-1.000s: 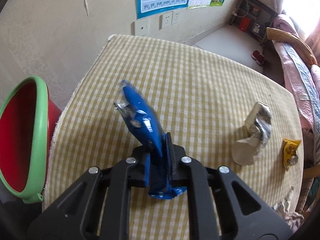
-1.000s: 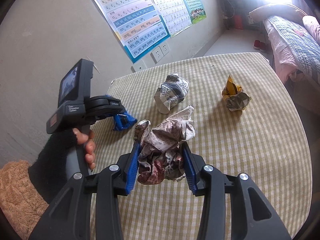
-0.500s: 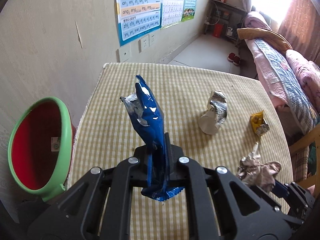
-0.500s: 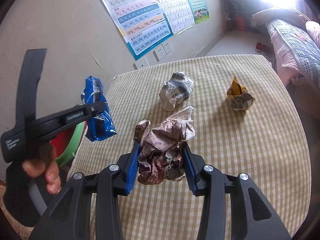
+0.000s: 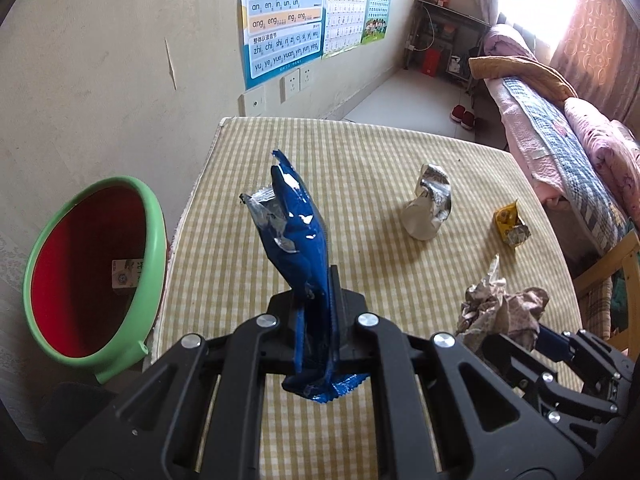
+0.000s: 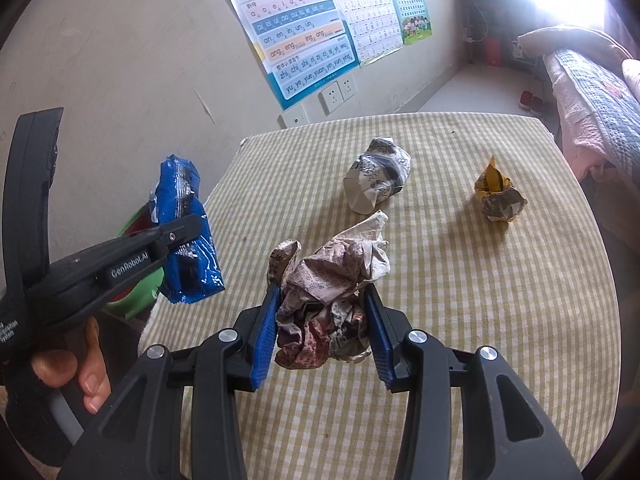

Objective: Collect trash
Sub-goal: 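Carry the crumpled paper and blue wrapper over the green bucket with both tools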

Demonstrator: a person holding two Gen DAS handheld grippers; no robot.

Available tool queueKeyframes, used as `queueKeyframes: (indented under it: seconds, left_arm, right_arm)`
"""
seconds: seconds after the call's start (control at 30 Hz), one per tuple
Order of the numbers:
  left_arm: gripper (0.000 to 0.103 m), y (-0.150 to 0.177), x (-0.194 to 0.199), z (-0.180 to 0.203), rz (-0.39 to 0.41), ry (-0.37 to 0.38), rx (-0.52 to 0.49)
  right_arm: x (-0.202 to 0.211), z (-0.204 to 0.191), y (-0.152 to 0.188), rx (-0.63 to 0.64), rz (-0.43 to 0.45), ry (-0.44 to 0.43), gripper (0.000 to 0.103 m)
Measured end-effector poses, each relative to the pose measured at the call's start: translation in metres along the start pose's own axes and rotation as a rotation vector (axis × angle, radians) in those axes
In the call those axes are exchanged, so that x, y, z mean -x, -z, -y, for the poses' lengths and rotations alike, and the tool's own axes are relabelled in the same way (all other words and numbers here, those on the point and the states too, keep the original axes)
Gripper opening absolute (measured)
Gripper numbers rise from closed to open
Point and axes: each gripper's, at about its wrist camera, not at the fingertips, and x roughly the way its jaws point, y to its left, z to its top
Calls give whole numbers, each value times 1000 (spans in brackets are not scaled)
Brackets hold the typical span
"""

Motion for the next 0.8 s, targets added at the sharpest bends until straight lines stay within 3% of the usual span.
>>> queueKeyframes:
  seconds: [0.8]
  left_arm:
    - [9,11,-2,-34,-13,-6,86]
  right_arm:
    - [-2,-29,0,65,-21,-4,41]
